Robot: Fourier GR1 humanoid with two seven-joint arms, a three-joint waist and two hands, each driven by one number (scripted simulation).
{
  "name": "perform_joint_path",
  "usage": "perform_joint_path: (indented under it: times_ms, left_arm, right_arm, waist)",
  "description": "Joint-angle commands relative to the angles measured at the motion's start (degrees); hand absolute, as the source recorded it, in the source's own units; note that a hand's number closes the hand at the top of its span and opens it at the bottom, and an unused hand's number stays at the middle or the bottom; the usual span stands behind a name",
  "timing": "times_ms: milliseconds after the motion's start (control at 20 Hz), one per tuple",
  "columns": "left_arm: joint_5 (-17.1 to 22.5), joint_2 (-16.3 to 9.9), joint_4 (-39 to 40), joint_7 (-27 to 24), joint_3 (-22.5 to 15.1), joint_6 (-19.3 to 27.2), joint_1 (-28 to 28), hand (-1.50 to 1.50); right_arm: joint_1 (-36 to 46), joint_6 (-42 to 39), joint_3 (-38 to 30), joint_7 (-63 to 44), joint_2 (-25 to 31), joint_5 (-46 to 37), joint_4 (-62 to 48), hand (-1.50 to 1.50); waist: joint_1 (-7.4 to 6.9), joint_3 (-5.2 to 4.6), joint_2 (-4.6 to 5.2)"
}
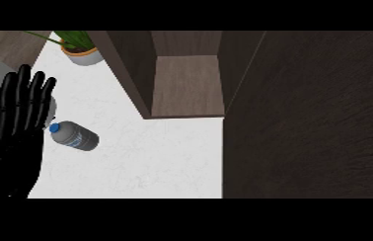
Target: Pick up the bottled water, place it into the cabinet and close the cabinet
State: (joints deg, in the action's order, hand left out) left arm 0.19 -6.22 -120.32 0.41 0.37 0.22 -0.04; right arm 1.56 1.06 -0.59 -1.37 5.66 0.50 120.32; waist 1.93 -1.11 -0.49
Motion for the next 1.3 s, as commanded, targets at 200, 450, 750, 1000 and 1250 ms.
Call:
perform_joint_path:
  times_ms: [200, 450, 750, 1000, 1250]
  left_arm:
    - [23.9, -11.8, 11.9, -8.1, 12.5, -21.1, -5.0, -1.5]
    - [37.3, -16.7, 18.6, 1.3, 15.2, -28.6, -2.4, -1.5]
    - [50.0, -23.8, 19.1, 7.6, 21.6, -34.2, 1.0, -1.5]
    - [43.3, -25.2, 24.4, 6.3, 22.8, -36.8, -0.6, -1.5]
    - [38.9, -25.2, 29.7, 4.7, 23.4, -38.9, 0.7, -1.5]
  right_arm:
    - [-5.2, -0.4, 0.7, -2.0, -0.5, 0.9, 5.1, -1.5]
    - [-14.1, -9.6, 9.6, -5.7, 0.7, 8.9, 11.2, -1.5]
    - [-24.5, -10.0, 12.2, -7.8, 1.0, 9.9, 23.2, -1.5]
    - [-29.8, -11.8, 16.4, -4.9, 0.7, 6.6, 24.7, -1.5]
    - [-40.8, -14.0, 16.9, -0.4, 2.9, 7.5, 30.7, -1.5]
  waist:
    - [-1.08, 0.94, 0.62]
    - [-0.77, 1.03, 0.2]
    - [-1.78, 1.11, 0.2]
    - [-1.48, 1.11, 0.35]
    - [-0.72, 1.1, 0.22]
